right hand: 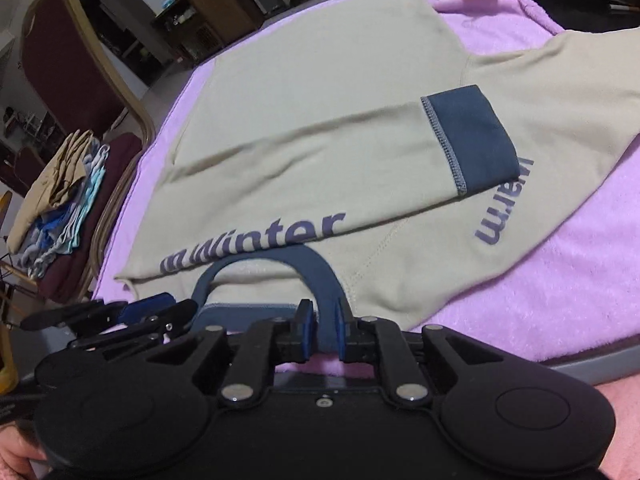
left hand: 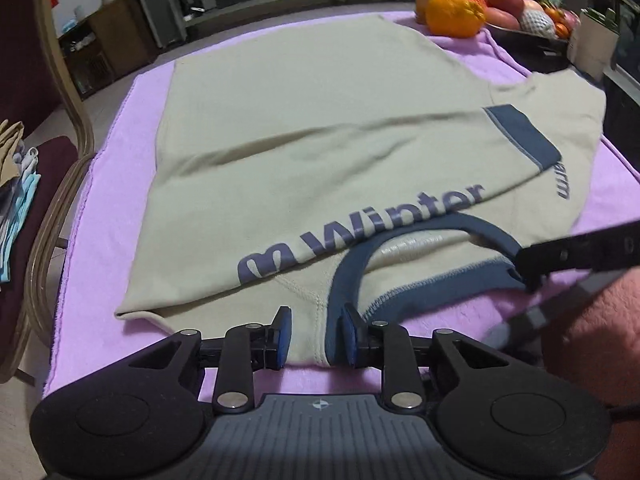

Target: Fold clothes

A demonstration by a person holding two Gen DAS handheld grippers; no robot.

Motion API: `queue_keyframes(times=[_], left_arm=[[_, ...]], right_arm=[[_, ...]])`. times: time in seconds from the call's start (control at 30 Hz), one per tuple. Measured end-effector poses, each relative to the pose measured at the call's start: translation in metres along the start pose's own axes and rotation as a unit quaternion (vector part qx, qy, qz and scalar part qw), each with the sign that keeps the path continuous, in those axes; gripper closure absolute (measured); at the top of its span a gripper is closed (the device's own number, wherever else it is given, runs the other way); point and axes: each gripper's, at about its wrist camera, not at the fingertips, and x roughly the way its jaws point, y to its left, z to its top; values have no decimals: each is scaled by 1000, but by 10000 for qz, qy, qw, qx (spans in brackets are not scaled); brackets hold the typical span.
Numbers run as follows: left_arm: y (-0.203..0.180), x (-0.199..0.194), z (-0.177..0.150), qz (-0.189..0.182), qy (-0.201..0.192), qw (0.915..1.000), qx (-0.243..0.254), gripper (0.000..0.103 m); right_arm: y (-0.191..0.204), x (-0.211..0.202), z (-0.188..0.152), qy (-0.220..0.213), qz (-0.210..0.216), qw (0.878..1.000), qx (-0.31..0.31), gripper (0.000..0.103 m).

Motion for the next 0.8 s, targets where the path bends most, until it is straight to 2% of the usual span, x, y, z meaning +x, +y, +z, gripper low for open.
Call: queue_keyframes(times=[0.07,0.13,0.2,0.4,0.5,0.6,0.7,0.8], left_arm=[[3,-12,6,-122,-53,9998,-142,77],[5,-26,16,-92,-210,9994,-240,77],[4,-41,31,-68,-410,9987,-298,72],[-15,-71,80,-245,-823,9954,-418,68],[-34,-69,99,-256,-892,9951,-354,68],[-51,-58,114,-254,-873,9955,-277,68],[-68,-41,123,-322,-720,9967,-201,68],[-85,-23,122,-349,-545,9979,2,68]], right_arm=[[-5,-20,5,-221,201,9995,129,88],[-13,-41,13,-516,352,9975,318,83],[-27,-65,24,-870,423,9935,595,81],[-89,-132,63,-1843,162,9747,1254,70],[-129,-156,85,-2201,-147,9624,1584,69],[-164,-167,110,-2526,-144,9497,1843,69],[-198,-167,135,-2859,-136,9344,2122,70],[-243,-149,152,-3085,-486,9116,2672,69]])
